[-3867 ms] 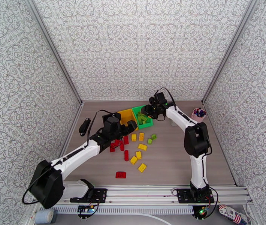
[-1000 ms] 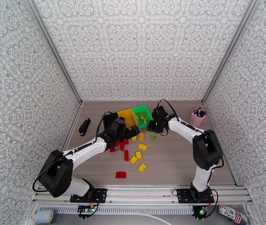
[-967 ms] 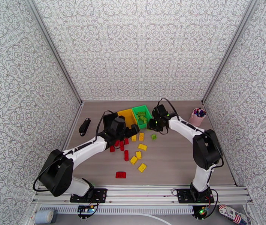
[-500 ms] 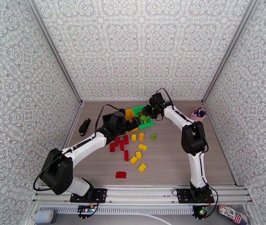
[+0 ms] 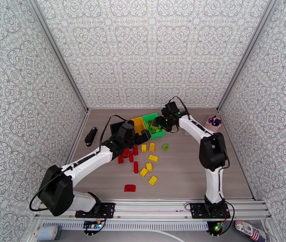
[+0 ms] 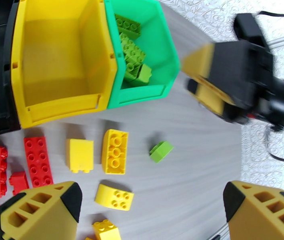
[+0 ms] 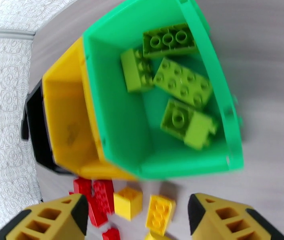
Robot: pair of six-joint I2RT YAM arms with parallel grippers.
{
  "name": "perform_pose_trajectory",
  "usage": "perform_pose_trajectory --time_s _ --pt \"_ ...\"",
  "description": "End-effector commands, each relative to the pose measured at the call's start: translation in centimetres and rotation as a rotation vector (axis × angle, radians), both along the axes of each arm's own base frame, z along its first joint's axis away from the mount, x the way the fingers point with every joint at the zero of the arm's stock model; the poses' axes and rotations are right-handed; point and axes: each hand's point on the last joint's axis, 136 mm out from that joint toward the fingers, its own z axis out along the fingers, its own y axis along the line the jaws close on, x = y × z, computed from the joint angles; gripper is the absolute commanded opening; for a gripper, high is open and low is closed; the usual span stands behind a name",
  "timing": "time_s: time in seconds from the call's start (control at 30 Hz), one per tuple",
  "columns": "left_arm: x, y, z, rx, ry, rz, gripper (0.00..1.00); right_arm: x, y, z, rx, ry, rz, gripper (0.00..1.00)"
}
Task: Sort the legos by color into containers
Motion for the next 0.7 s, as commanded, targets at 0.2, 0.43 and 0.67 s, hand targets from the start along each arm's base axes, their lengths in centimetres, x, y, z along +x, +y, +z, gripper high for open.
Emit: perform_pose_trajectory --time_s 0.2,0.43,0.67 --pt "-2.9 0.7 -2.5 0.159 0.031 -0.027 0.99 -6.1 -5.4 -2.9 -0.211 -0.014 0.054 0.80" --pt "-4.2 1.3 -5.5 0.141 0.088 0.024 0.99 -10.9 -7.6 -8.5 -0.341 0.088 0.092 0.78" --pt "-4.6 1.6 -6.1 0.137 0.104 0.038 0.99 -12.4 -6.6 -11.9 -0.420 0.126 0.134 0.73"
